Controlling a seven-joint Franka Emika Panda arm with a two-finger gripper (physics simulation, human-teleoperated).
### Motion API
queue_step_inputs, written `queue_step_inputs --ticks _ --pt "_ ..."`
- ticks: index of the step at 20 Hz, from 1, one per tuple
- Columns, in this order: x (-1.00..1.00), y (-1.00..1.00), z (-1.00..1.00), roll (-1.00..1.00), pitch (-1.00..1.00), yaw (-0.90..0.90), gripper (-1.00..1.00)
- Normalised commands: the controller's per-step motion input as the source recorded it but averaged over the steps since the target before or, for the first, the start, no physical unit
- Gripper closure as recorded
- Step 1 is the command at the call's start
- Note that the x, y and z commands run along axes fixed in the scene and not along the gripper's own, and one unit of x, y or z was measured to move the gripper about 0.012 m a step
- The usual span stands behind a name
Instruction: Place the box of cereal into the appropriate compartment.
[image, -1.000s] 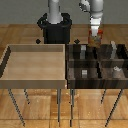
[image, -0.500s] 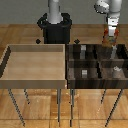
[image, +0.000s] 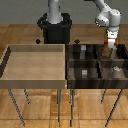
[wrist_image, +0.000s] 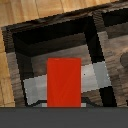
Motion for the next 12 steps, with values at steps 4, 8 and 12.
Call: queue_step_inputs --ticks 4,8,12 --pt "0.00 0.00 -1.00 0.00 0.00 0.00 -1.00" --pt "0.00 0.00 0.00 0.00 0.00 0.00 -1.00" --pt "0.00 0.00 0.00 0.00 0.00 0.00 -1.00"
